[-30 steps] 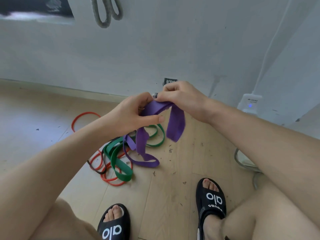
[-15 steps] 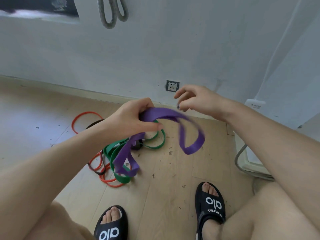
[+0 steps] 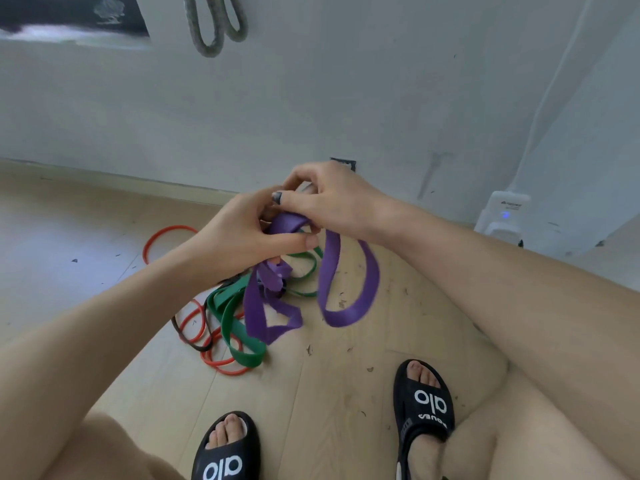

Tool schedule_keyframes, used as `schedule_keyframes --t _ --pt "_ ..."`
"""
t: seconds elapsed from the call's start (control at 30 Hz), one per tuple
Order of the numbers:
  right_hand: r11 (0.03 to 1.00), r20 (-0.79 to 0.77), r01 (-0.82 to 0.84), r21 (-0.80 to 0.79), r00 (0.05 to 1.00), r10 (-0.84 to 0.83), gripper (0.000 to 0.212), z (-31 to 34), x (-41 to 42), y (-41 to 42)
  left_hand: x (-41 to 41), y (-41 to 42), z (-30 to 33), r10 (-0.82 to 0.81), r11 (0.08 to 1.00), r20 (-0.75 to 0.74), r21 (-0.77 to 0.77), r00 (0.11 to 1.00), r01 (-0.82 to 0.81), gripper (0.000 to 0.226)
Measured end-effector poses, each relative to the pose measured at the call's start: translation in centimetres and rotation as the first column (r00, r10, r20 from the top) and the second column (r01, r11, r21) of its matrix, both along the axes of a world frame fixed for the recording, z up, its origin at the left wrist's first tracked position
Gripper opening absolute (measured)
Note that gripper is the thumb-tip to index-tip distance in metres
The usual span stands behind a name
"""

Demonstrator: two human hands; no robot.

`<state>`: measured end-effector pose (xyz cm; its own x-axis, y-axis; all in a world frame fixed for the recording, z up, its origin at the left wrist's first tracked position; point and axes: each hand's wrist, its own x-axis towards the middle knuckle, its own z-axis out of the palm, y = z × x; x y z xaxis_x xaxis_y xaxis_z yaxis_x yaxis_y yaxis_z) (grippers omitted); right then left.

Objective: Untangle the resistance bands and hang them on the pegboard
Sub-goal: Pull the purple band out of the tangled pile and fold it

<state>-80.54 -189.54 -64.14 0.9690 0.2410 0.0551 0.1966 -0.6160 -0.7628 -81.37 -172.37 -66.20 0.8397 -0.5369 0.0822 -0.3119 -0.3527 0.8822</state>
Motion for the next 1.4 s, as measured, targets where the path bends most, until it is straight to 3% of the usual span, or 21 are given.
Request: schedule_keyframes --t 0.1,0.27,0.4,0.53,0.6,0.7,0.8,0.87,0.93,1.07,1.2,1.3,1.4 --pt "0.992 0.029 0.03 0.121 0.999 -0.033 0.01 0.7 0.1 -0.5 0.1 0.0 -0.3 -0.037 0.996 -0.082 -0.083 0.996 0.03 0.037" --pt "0.949 0.06 0.126 0.287 0.987 -0.149 0.015 2.4 0.3 -1.0 0.6 -0.1 -0.4 -0.032 0.998 -0.066 -0.063 0.997 0.028 0.055" --pt "0.953 0.065 0.169 0.251 0.979 -0.191 0.019 2.9 0.6 -2.7 0.7 -0.3 -0.1 0.019 0.999 0.011 -0.026 1.0 -0.018 0.044" --pt "0.993 -0.039 0.12 -0.015 0.992 -0.121 0.023 1.7 0.5 -3.9 0.5 -0.4 0.2 0.059 0.996 -0.02 -0.068 0.998 -0.061 0.049" --pt "0.994 -0.126 0.086 -0.073 0.988 -0.094 0.02 0.9 0.3 -3.8 0.2 -0.5 0.0 0.038 0.997 -0.051 -0.072 0.998 -0.041 0.049" --pt "0.995 -0.148 0.066 -0.076 0.986 -0.076 0.029 0.5 0.2 -2.5 0.2 -0.7 -0.1 0.015 0.998 -0.059 -0.059 0.998 -0.019 0.046" --pt "0.998 -0.158 0.028 0.05 0.987 -0.019 0.039 0.4 -0.2 -0.8 0.2 -0.8 0.0 0.007 0.998 -0.058 -0.069 0.998 -0.011 0.018" --pt "1.0 -0.098 0.018 0.006 0.995 -0.018 0.042 0.4 -0.3 -0.4 0.0 -0.8 0.4 0.017 0.994 -0.063 -0.103 0.998 -0.024 0.008" --pt "0.999 -0.006 0.036 -0.004 0.999 -0.036 0.032 0.6 -0.1 -0.5 -0.2 -0.8 0.5 0.012 0.989 -0.07 -0.144 0.997 -0.022 0.014" --pt "0.978 0.065 0.096 0.185 0.992 -0.11 0.023 1.4 0.3 -0.9 -0.1 -0.8 -0.2 -0.005 0.997 -0.043 -0.082 0.999 0.001 0.055" --pt "0.945 0.08 0.156 0.287 0.979 -0.186 0.023 1.9 0.3 -1.2 0.1 -0.7 -0.6 -0.02 1.0 0.046 0.011 0.999 0.019 0.053" --pt "0.962 0.12 0.157 0.224 0.975 -0.188 0.024 1.9 0.4 -2.0 0.2 -0.6 -0.7 -0.039 0.999 0.025 0.027 0.999 0.039 0.057" --pt "0.98 0.176 0.194 0.042 0.964 -0.198 0.029 1.4 0.6 -3.2 0.4 -0.6 -0.7 -0.029 0.999 0.031 0.018 0.999 0.028 0.064"
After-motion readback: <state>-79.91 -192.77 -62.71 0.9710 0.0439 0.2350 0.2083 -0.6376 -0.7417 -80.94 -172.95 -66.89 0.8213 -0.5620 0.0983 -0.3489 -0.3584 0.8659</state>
